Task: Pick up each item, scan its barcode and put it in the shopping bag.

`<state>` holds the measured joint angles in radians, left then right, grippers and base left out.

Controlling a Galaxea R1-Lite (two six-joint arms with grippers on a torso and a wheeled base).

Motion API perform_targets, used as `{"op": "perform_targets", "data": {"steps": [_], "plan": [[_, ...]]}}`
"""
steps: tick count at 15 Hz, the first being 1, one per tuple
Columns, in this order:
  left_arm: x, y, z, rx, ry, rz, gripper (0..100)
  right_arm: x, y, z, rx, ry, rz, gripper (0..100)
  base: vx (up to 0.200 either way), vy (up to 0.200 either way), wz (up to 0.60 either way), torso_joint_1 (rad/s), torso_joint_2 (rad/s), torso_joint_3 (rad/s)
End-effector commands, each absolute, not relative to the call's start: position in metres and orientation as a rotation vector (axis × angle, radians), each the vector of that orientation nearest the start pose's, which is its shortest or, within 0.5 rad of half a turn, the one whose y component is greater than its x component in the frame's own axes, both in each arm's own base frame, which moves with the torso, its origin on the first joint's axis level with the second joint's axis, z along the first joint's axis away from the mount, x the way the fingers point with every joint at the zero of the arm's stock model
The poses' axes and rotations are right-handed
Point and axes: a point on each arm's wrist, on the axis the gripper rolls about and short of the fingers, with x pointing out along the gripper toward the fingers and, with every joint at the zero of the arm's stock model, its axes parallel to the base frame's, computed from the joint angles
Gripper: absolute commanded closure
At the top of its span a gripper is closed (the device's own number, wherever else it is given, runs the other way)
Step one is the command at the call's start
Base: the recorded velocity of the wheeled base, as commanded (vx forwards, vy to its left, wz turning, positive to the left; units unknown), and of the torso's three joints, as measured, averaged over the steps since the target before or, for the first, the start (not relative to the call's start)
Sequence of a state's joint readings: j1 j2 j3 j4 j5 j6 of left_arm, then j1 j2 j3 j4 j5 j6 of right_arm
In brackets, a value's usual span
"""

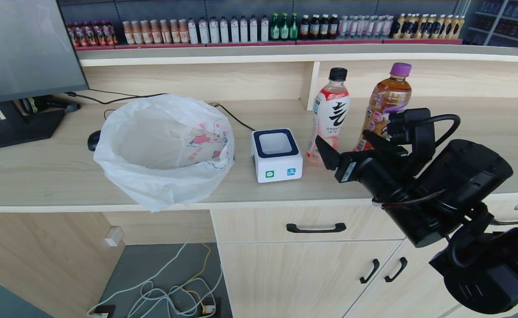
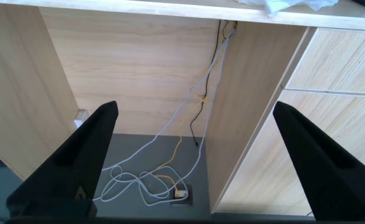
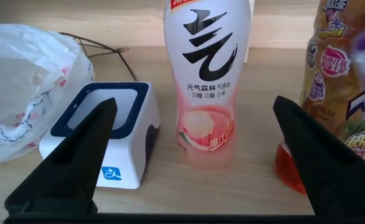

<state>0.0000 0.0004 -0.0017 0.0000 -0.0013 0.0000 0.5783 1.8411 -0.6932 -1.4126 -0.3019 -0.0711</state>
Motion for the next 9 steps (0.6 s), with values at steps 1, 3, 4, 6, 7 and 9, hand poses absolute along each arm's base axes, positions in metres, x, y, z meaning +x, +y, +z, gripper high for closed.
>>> {"op": "perform_targets", "data": {"steps": [1,3,4,6,7,9], "plan": [[-0.023,0.000,0.076,0.000,-0.002,-0.002,0,0.277,0.174,0.182,0.040,-0.239,0.251,0,0.000,0.000,0.00,0.000,0.00,0.000],[-0.023,0.000,0.076,0.000,-0.002,0.000,0,0.280,0.176,0.181,0.043,-0.239,0.243,0,0.000,0.000,0.00,0.000,0.00,0.000],[-0.023,0.000,0.076,0.000,-0.002,-0.002,0,0.287,0.180,0.182,0.047,-0.250,0.241,0,0.000,0.000,0.00,0.000,0.00,0.000],[-0.023,0.000,0.076,0.000,-0.002,-0.002,0,0.292,0.182,0.181,0.044,-0.251,0.236,0,0.000,0.000,0.00,0.000,0.00,0.000],[-0.023,0.000,0.076,0.000,-0.002,-0.002,0,0.294,0.183,0.178,0.042,-0.247,0.236,0,0.000,0.000,0.00,0.000,0.00,0.000],[-0.023,0.000,0.076,0.000,-0.002,0.000,0,0.300,0.186,0.176,0.038,-0.248,0.234,0,0.000,0.000,0.00,0.000,0.00,0.000]]}}
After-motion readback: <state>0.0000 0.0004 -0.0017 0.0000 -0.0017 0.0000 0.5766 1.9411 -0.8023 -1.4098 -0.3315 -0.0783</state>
